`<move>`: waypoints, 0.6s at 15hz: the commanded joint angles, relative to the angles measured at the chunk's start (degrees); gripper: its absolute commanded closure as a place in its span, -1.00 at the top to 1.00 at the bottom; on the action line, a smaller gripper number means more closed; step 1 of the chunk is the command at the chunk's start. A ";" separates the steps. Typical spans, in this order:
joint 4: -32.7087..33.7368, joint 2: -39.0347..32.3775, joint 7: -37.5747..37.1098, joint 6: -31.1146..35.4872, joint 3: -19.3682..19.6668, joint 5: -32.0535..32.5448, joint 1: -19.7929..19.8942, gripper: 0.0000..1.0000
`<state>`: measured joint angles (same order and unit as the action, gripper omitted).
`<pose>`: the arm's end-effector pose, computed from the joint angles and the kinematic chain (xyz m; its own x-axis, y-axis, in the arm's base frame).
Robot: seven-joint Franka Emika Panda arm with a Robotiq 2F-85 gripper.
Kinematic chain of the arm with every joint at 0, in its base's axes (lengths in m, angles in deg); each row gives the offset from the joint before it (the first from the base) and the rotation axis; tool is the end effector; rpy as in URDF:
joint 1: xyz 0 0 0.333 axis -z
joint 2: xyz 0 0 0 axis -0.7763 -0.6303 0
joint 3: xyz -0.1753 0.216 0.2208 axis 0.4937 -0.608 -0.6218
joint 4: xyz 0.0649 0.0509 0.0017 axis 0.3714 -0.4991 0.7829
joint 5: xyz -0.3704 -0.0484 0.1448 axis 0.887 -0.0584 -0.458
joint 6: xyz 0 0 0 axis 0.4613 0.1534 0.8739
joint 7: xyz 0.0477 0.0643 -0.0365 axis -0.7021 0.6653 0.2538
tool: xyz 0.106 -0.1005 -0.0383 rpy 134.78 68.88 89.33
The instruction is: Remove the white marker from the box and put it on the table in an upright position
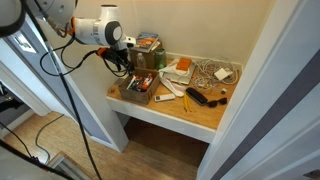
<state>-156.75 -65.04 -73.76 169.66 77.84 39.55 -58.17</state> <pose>0.5805 0.1840 0.3263 0.9936 -0.1122 0.0087 -0.1118 -0.9929 -0.0409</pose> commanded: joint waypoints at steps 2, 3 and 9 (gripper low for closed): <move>4.06 -4.79 3.34 0.29 2.12 -1.25 -1.25 1.00; 5.29 -6.23 4.23 -0.11 2.29 -1.46 -1.20 1.00; 15.54 -15.49 6.34 -7.03 2.97 -4.73 -1.14 1.00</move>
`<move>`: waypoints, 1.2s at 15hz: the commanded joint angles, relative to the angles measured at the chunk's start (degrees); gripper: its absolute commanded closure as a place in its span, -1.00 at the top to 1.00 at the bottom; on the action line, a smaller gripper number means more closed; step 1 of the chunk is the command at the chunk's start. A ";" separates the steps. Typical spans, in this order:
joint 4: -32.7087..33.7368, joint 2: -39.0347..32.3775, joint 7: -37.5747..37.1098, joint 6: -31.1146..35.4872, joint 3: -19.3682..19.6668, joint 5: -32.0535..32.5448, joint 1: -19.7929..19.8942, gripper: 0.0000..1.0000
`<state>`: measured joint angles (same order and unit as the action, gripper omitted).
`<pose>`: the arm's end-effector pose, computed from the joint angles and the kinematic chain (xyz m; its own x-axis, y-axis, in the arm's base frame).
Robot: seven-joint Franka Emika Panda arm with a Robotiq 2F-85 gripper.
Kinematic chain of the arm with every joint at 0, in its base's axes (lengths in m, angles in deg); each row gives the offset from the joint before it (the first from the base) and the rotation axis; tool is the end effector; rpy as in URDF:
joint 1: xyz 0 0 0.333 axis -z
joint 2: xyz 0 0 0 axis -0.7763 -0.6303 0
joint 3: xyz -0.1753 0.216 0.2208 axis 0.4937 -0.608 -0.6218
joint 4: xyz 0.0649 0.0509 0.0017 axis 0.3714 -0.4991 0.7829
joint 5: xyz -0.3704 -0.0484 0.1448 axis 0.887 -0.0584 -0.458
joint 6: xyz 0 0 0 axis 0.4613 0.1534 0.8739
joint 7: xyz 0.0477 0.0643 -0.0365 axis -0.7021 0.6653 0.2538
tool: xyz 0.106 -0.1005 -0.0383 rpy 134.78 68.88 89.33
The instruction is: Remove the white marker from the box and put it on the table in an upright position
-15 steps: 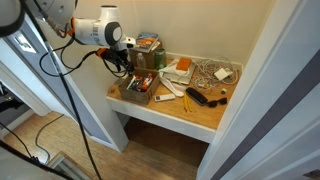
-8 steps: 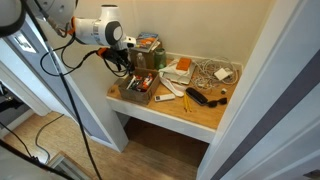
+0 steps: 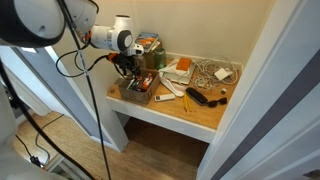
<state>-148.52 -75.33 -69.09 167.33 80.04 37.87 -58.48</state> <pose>0.6220 0.1751 0.2732 0.9936 -0.0857 -0.0738 -0.0895 -0.9947 -0.0499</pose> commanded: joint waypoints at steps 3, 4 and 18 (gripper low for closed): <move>12.41 -8.93 0.79 -8.85 1.04 -4.54 -1.14 1.00; 13.96 -10.00 0.49 -10.30 1.13 -4.89 -1.31 1.00; 25.72 -20.09 0.64 -13.44 2.13 -4.48 -2.98 -0.28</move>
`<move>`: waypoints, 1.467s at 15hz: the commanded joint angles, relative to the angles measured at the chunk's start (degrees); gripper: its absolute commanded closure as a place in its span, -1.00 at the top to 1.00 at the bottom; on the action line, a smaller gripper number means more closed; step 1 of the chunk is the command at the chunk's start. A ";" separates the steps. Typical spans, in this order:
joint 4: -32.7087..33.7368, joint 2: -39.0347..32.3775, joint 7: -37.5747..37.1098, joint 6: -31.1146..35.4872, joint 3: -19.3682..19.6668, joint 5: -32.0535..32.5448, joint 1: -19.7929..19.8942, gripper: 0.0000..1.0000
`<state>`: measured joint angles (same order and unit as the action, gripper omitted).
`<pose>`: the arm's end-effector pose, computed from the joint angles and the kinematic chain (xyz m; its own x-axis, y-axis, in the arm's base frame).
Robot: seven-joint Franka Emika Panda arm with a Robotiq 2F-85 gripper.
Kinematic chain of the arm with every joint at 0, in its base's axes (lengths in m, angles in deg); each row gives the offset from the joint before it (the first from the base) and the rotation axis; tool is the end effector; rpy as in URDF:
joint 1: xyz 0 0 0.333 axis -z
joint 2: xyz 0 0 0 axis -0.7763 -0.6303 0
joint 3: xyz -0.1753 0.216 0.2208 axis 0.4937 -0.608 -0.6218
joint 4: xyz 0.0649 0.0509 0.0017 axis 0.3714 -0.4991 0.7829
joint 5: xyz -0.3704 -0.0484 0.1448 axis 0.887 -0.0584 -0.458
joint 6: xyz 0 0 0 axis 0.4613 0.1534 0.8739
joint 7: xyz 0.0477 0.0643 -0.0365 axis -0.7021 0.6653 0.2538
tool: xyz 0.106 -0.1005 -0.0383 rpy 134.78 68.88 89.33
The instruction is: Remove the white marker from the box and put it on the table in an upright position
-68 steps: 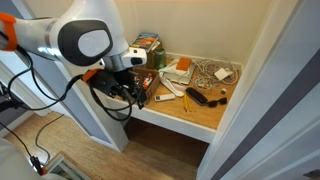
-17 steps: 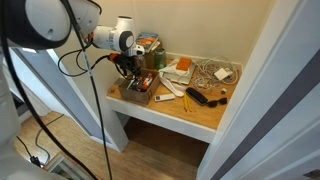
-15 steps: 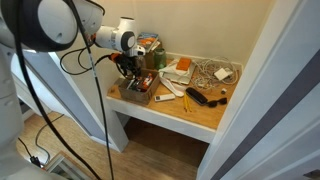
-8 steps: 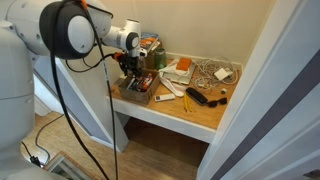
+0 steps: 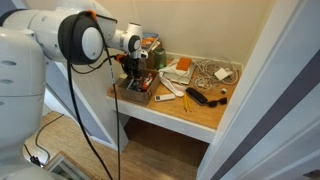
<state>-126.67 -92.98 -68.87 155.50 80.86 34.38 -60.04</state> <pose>0.6884 0.2015 0.2118 0.9685 -0.1035 -0.2263 -0.1240 -0.9892 -0.0780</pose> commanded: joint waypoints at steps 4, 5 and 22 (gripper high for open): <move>5.28 -3.58 0.55 -2.00 1.36 -1.00 -1.71 -0.36; 5.55 -3.65 0.60 -2.39 1.35 -0.99 -1.83 -0.31; 6.24 -5.01 2.20 -6.24 0.98 -1.63 -1.47 -0.88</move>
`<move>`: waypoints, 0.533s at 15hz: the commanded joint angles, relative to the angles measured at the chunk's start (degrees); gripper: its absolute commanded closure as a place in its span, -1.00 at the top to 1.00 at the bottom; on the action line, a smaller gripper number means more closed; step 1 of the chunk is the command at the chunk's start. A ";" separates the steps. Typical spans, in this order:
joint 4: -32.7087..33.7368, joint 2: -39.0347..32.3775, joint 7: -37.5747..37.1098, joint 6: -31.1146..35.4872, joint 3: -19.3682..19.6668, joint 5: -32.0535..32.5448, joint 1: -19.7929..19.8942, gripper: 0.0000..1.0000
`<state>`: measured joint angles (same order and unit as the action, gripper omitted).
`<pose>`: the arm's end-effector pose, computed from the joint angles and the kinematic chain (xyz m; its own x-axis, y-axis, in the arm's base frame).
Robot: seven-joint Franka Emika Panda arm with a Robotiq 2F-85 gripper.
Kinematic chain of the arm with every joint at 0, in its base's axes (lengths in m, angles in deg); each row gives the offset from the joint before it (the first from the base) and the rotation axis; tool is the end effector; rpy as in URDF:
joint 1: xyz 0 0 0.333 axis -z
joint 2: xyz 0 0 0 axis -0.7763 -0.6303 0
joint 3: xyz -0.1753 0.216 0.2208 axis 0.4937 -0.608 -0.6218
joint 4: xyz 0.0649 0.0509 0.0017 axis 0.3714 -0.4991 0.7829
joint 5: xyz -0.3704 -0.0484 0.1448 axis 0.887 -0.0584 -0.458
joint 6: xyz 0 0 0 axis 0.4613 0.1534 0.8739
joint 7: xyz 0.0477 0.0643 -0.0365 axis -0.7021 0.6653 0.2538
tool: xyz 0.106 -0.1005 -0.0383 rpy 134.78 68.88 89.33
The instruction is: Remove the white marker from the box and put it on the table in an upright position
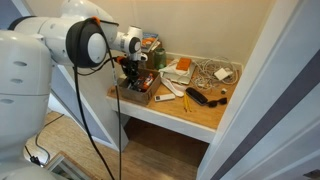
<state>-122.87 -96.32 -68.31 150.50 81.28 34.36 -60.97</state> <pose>0.6866 0.2081 0.1929 0.9510 -0.0808 -0.2984 -0.1020 -0.9932 -0.0564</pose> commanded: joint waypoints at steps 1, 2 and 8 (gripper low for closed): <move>2.34 -1.67 1.97 -1.07 0.57 -1.53 -0.50 -0.97; 2.24 -1.66 2.23 -0.95 0.60 -1.52 -0.46 -0.92; 0.21 0.87 2.41 0.54 0.62 -1.46 -0.59 -0.91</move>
<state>-122.80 -96.52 -66.76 150.62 81.33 34.36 -60.93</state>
